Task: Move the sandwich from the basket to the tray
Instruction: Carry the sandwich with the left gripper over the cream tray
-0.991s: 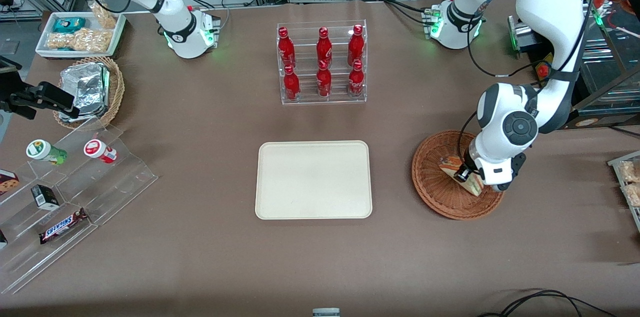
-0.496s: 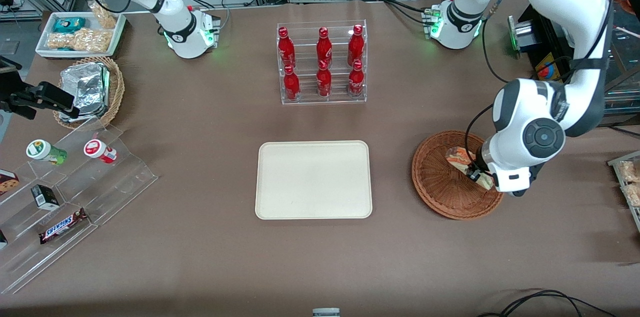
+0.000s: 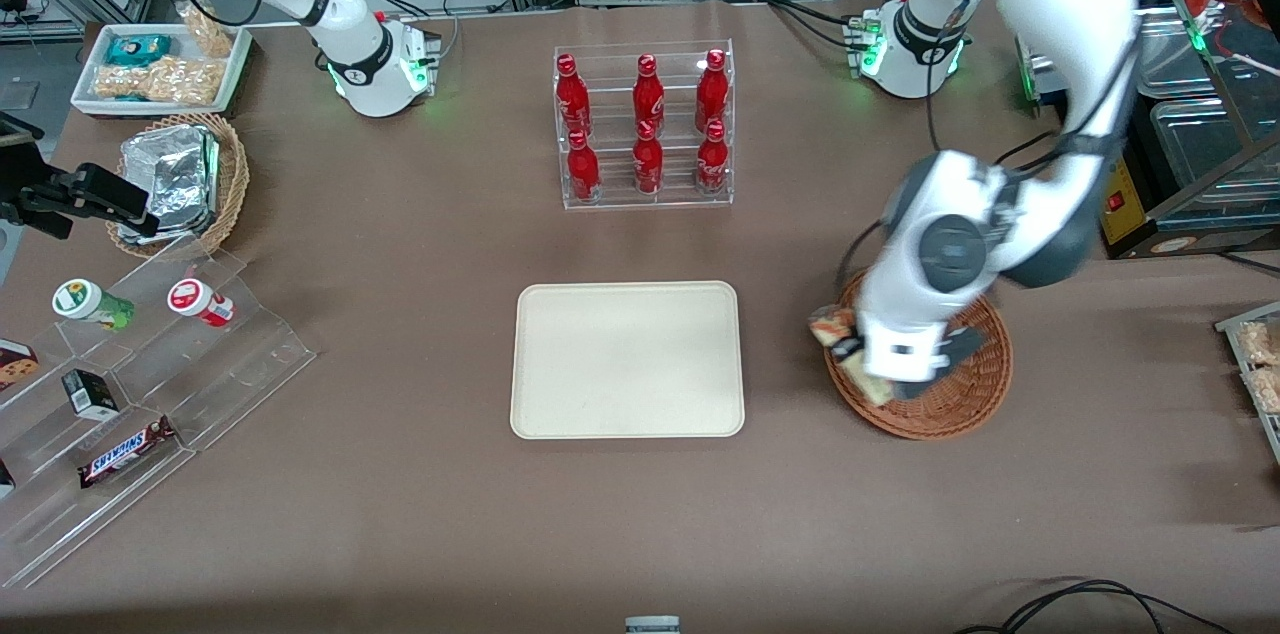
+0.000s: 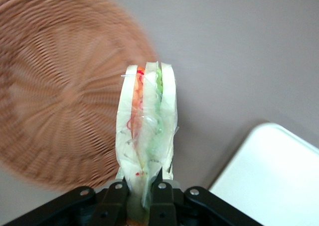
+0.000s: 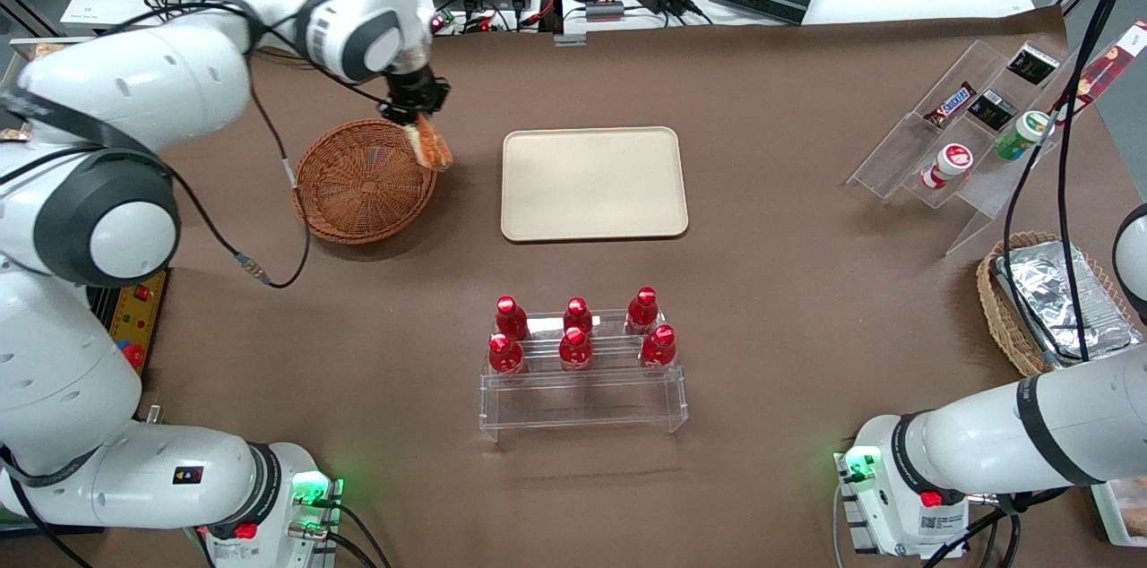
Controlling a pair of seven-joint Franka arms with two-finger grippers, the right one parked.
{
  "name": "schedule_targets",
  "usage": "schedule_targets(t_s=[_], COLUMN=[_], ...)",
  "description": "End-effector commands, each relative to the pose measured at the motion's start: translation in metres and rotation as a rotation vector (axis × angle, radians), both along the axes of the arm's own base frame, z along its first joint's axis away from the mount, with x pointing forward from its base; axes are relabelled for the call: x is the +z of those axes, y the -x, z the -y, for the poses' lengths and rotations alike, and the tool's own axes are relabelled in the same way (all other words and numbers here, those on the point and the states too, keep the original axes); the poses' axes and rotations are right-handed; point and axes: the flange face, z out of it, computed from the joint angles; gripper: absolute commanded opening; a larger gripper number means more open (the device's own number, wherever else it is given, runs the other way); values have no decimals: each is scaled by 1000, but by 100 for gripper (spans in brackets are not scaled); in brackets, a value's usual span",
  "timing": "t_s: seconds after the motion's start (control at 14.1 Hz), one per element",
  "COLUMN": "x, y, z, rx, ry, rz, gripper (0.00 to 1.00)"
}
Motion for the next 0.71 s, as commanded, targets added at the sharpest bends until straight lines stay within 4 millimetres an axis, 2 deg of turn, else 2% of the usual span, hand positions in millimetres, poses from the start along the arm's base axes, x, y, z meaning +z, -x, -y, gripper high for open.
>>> schedule_targets(t_s=[0.0,0.14,0.42,0.64], x=[2,-3,-15,-25], y=[-22,-12,10,28], z=[67,123,207,240], rx=[-185,-342,-412,-454], ry=[5,10,73,97], rz=[61,54,74,82], gripper=[0,1,0,0])
